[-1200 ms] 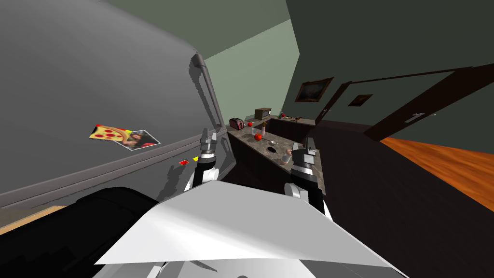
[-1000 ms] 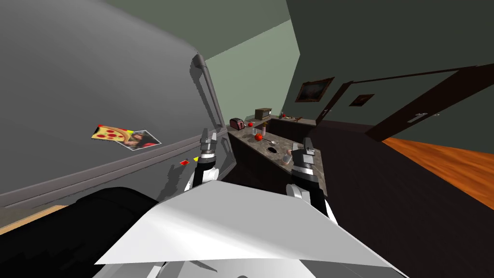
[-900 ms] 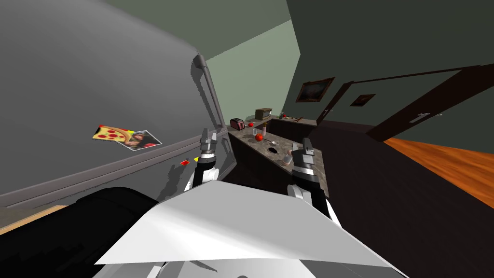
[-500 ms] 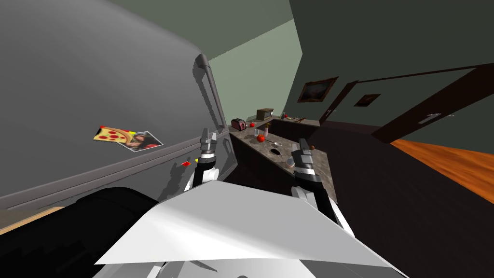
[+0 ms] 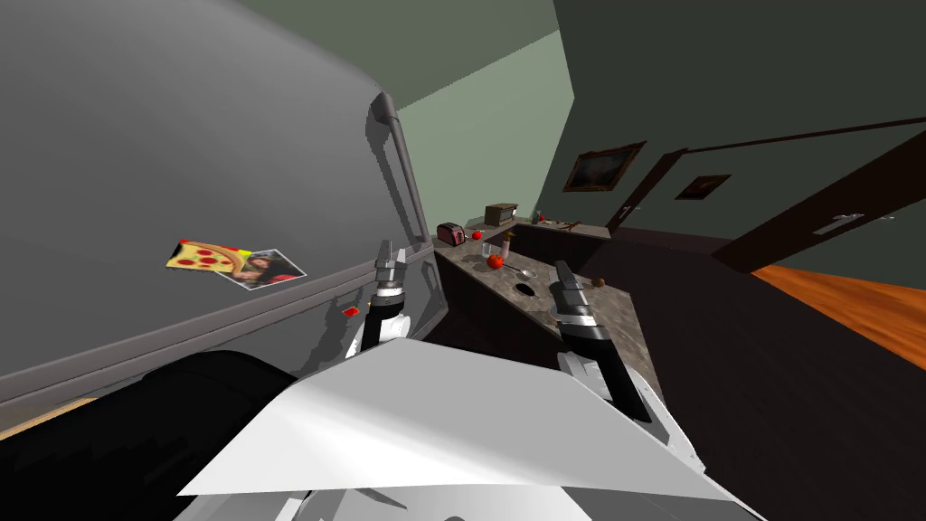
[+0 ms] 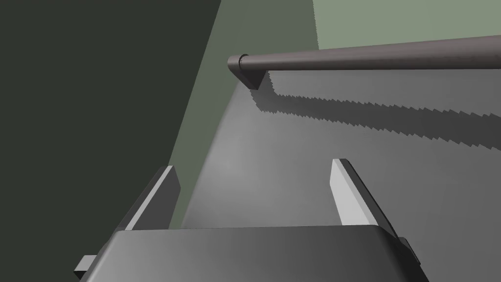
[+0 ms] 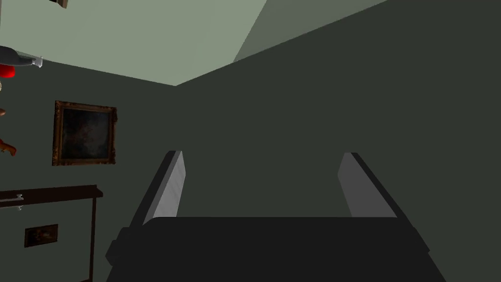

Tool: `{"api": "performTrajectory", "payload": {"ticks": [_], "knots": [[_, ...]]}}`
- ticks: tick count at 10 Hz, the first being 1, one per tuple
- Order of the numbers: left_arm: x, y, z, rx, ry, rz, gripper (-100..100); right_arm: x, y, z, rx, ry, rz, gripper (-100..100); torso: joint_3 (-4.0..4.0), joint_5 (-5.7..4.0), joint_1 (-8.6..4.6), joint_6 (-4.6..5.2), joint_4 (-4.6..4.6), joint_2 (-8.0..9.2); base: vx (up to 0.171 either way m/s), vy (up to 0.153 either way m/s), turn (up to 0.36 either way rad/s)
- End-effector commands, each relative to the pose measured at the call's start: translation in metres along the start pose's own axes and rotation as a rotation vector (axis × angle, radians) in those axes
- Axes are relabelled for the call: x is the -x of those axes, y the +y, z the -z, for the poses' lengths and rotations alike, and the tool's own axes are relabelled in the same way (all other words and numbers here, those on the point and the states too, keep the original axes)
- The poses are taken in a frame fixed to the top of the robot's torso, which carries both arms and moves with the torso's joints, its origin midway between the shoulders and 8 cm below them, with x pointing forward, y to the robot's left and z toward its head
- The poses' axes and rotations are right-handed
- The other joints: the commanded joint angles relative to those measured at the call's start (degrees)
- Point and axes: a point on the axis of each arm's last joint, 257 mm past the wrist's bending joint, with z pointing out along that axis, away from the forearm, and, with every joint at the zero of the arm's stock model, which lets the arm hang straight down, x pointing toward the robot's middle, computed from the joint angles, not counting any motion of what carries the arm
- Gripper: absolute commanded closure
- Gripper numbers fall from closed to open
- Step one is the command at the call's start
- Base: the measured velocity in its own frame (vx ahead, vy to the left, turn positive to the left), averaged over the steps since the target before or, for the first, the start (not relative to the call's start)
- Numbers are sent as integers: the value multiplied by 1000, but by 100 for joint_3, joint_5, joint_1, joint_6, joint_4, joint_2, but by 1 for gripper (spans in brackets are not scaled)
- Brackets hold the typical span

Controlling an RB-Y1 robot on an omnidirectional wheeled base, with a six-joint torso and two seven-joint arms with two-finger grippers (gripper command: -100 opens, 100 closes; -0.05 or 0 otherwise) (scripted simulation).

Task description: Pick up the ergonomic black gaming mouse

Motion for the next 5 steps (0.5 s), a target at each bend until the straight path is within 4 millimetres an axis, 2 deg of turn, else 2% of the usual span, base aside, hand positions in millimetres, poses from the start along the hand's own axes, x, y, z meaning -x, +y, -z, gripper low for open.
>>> {"api": "performTrajectory", "payload": {"ticks": [1, 3, 5], "knots": [[0, 0, 0, 0, 0, 0, 0, 0, -5, -1, -8, 35, 56, -100, 0, 0, 0, 0, 0, 0, 54, 97, 28], [0, 0, 0, 0, 0, 0, 0, 3, -14, -1, -24, 82, 148, -100, -3, 2, 11, -2, -1, -7, 101, 118, 79], [0, 0, 0, 0, 0, 0, 0, 4, -18, -2, -30, 118, 205, -100, -4, 1, 5, 0, -2, -6, 82, 82, 37]]}}
